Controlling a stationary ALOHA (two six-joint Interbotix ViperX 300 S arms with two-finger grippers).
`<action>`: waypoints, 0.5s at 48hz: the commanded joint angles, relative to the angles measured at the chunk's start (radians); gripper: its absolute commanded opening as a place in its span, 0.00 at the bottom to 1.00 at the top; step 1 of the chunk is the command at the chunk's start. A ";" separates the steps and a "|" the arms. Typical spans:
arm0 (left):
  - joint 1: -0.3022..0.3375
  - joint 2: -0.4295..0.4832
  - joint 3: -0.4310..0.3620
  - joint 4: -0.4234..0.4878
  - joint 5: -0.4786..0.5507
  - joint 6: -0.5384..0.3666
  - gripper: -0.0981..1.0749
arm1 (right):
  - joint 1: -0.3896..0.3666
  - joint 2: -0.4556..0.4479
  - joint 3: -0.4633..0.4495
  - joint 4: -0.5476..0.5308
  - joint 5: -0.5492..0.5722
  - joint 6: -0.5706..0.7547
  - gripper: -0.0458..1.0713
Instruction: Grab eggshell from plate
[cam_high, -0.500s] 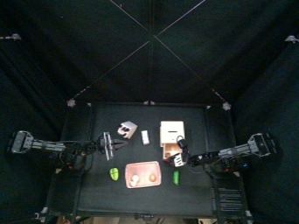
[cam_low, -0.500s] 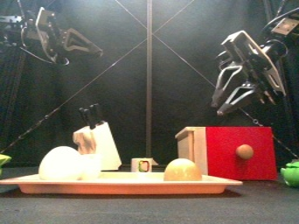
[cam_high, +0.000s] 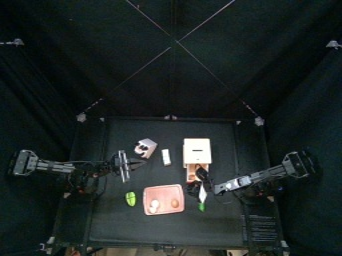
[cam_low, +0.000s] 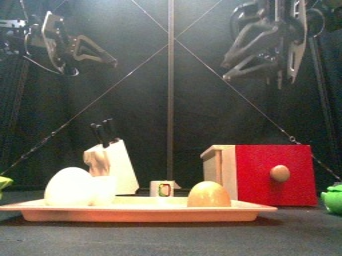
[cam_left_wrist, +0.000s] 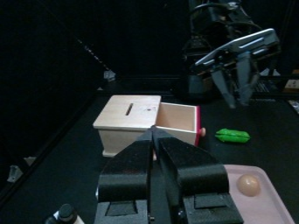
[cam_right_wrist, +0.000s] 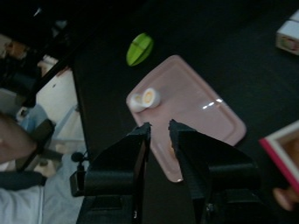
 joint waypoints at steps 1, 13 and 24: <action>0.003 0.000 -0.012 0.002 -0.008 -0.002 0.50 | 0.031 0.057 -0.055 -0.003 -0.067 0.000 0.65; 0.003 0.000 -0.009 0.002 -0.008 -0.003 0.50 | 0.035 0.204 -0.120 -0.026 -0.138 -0.005 0.65; 0.003 0.000 -0.008 0.002 -0.008 0.000 0.50 | 0.044 0.291 -0.153 -0.124 0.011 -0.005 0.65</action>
